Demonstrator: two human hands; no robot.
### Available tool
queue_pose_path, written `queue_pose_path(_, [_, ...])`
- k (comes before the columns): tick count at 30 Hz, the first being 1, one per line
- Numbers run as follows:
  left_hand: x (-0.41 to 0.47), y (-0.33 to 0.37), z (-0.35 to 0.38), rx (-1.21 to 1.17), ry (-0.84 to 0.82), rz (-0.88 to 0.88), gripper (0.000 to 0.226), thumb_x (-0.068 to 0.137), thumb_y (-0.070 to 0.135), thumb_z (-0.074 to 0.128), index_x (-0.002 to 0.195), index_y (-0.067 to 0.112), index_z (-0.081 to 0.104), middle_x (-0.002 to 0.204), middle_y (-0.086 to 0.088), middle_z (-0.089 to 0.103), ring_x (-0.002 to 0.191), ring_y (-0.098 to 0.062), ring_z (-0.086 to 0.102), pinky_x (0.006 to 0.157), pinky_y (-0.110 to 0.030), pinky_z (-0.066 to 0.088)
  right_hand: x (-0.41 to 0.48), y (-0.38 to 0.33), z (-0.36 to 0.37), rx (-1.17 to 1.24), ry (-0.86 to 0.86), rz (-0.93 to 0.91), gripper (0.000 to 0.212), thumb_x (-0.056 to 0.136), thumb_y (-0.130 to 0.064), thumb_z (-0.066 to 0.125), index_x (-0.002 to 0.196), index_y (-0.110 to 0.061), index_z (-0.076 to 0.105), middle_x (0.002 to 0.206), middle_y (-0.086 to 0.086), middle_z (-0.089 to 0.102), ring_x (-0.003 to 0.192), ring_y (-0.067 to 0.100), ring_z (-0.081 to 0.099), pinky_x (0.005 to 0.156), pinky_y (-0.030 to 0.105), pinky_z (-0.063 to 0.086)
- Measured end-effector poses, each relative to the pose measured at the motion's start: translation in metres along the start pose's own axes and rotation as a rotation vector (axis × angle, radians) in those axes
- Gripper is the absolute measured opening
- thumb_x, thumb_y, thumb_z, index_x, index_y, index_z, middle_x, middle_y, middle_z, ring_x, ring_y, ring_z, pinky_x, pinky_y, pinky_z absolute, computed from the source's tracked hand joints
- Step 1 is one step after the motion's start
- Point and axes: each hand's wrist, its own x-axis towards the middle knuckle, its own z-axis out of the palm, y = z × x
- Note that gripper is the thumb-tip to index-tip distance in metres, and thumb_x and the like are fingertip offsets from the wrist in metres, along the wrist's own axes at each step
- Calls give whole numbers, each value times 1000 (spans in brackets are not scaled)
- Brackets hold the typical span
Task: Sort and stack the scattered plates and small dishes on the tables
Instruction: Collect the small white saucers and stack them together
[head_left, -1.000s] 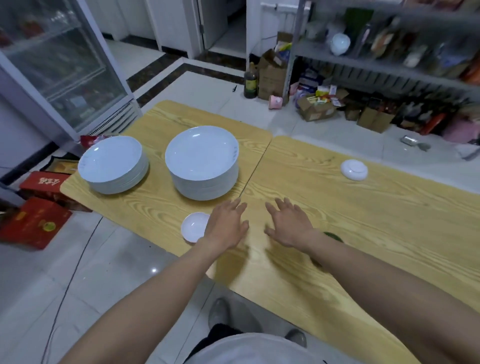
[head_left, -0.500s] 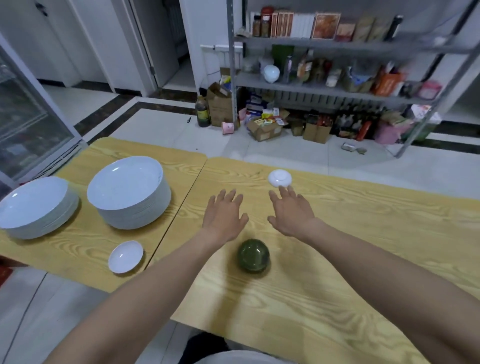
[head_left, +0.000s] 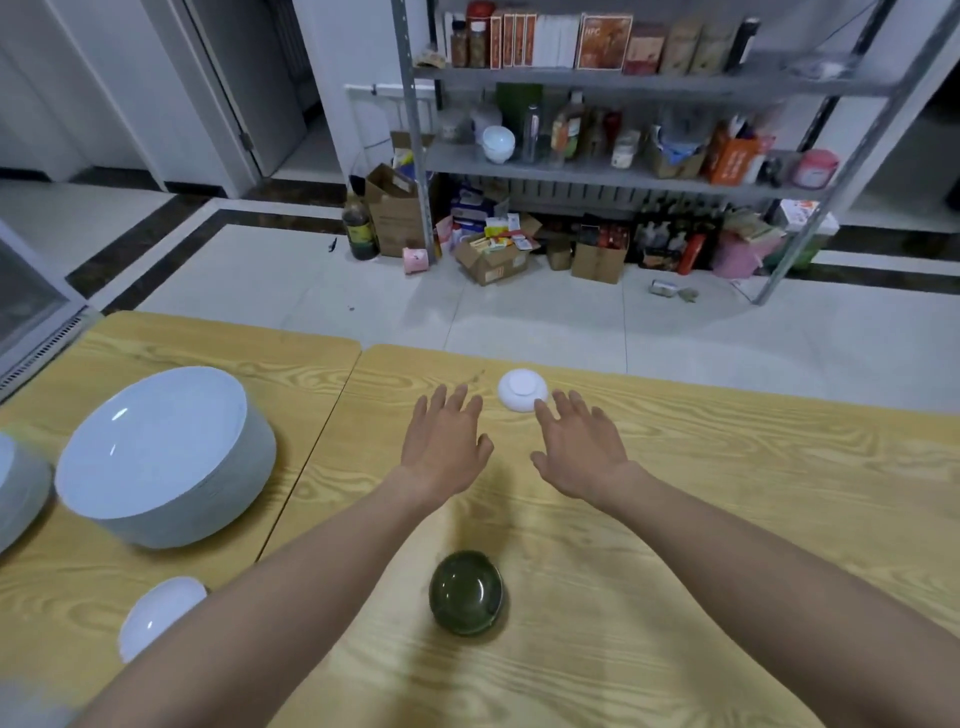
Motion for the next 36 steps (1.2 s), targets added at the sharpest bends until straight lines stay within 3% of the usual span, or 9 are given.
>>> queue_pose_path(6, [57,-3,19,-17,-55,26,59,97,42,43,149,15,34,162,-9,23,148,-31,18,117,-44,19,48,15,10,44,-50,13,74,97,-45,48,155,-12,16,162,13,14,149,31,14,112,45,29])
queue_pose_path(12, [116,-11,42,-186,-149,35,64,97,38,49,151,11,29,160,-19,22,147,-33,22,118,-41,24,102,25,24,280,-142,73,79,94,-49,54,156,-17,15,164,8,13,149,25,16,108,43,34])
queue_pose_path(15, [140,-14,56,-167,-159,56,64,96,38,49,151,10,30,159,-20,24,146,-36,24,116,-42,26,121,30,35,245,-153,71,78,95,-47,53,156,-17,15,164,9,13,149,26,16,107,42,35])
queue_pose_path(19, [165,-15,73,-277,-175,44,56,93,31,55,142,7,42,144,-22,45,133,-35,42,108,-38,34,144,38,52,277,-142,118,70,95,-43,54,152,-15,25,155,12,32,141,28,31,98,40,40])
queue_pose_path(23, [184,-14,85,-684,-187,-283,54,86,29,72,132,5,56,127,-17,61,118,-32,56,99,-34,43,169,44,65,662,-101,401,59,91,-43,65,134,-6,48,131,12,54,124,32,48,88,37,42])
queue_pose_path(26, [196,-13,98,-1020,-250,-531,35,79,28,82,99,8,60,120,-10,60,112,-33,62,94,-43,51,184,48,78,1058,-147,659,45,83,-43,75,106,-8,59,102,6,58,98,28,57,67,31,42])
queue_pose_path(28, [202,-13,102,-1161,-255,-643,38,75,21,85,95,6,57,109,-8,57,104,-34,65,88,-47,56,191,50,85,1196,-158,758,48,77,-41,80,100,-3,63,101,5,65,93,26,62,65,30,44])
queue_pose_path(31, [209,-13,109,-1251,-238,-720,36,70,10,87,89,3,57,105,-15,64,92,-32,69,79,-46,60,198,50,92,1256,-117,853,51,68,-38,87,102,-5,68,102,7,69,91,25,65,66,30,47])
queue_pose_path(36, [214,-20,115,-1281,-274,-724,39,70,6,86,91,4,54,102,-16,65,86,-31,70,71,-39,61,204,49,90,1346,-152,857,47,64,-31,90,97,-5,69,83,4,67,63,16,59,49,23,39])
